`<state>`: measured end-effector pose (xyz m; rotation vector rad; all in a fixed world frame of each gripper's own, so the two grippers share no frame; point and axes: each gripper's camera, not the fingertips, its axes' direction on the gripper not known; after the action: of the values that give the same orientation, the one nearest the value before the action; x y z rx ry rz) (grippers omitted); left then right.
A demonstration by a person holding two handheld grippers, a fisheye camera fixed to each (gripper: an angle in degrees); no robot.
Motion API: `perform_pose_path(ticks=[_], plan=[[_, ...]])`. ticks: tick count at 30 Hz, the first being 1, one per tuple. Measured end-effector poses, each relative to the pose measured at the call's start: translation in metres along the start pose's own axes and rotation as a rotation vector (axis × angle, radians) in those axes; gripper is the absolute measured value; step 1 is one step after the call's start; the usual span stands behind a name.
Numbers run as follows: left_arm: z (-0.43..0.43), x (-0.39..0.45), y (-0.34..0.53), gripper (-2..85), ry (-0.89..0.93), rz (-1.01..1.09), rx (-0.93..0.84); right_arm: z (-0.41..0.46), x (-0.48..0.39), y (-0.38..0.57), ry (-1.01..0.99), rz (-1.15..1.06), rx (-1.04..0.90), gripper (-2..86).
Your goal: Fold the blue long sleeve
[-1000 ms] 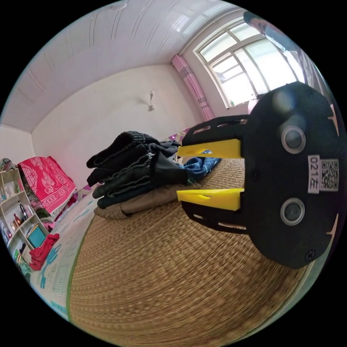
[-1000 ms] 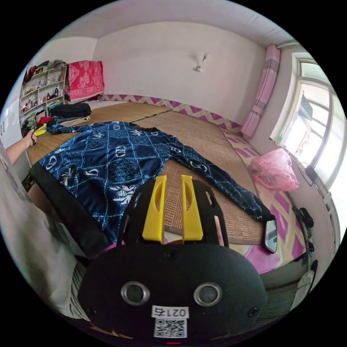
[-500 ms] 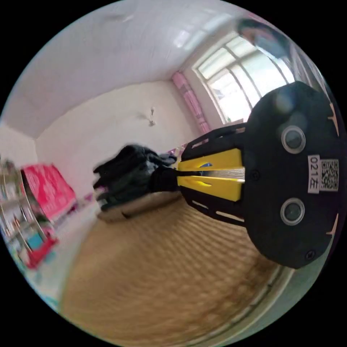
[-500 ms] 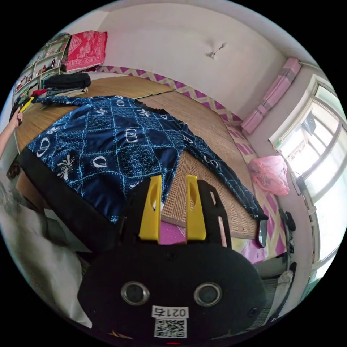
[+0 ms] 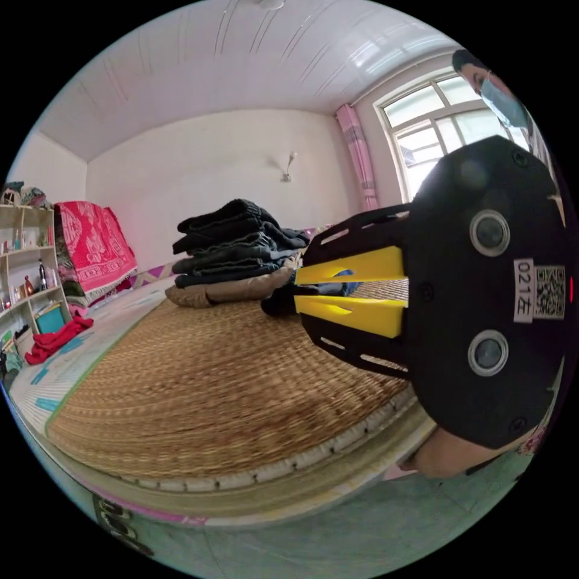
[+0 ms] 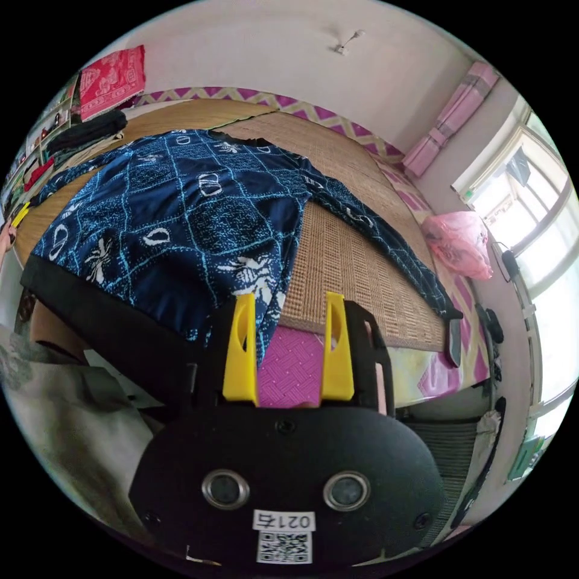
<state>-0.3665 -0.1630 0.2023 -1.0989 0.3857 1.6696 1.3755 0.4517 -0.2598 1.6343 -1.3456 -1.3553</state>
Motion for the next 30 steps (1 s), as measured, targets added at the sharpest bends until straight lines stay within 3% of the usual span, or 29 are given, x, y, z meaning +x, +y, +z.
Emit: perform_pose_path(ticks=[5,16,24,27,30], plan=[[0.016,0.010,-0.019,14.5,0.021,0.047,-0.102,0.006,0.017,0.010,-0.041,0.097,0.010,16.0],[0.000,0.016,-0.030,14.8,-0.085,0.039,-0.167,-0.002,0.030,0.014,-0.078,0.139,0.034,13.8],[0.020,0.006,-0.033,8.7,-0.076,0.005,-0.231,0.004,0.038,0.006,-0.116,0.114,0.019,13.1],[0.012,-0.007,-0.033,0.6,-0.048,-0.027,-0.146,-0.004,0.042,0.000,-0.120,0.112,0.036,10.5],[-0.009,-0.003,-0.024,-0.6,0.088,0.018,-0.024,-0.017,0.058,0.005,-0.145,0.132,0.060,1.8]])
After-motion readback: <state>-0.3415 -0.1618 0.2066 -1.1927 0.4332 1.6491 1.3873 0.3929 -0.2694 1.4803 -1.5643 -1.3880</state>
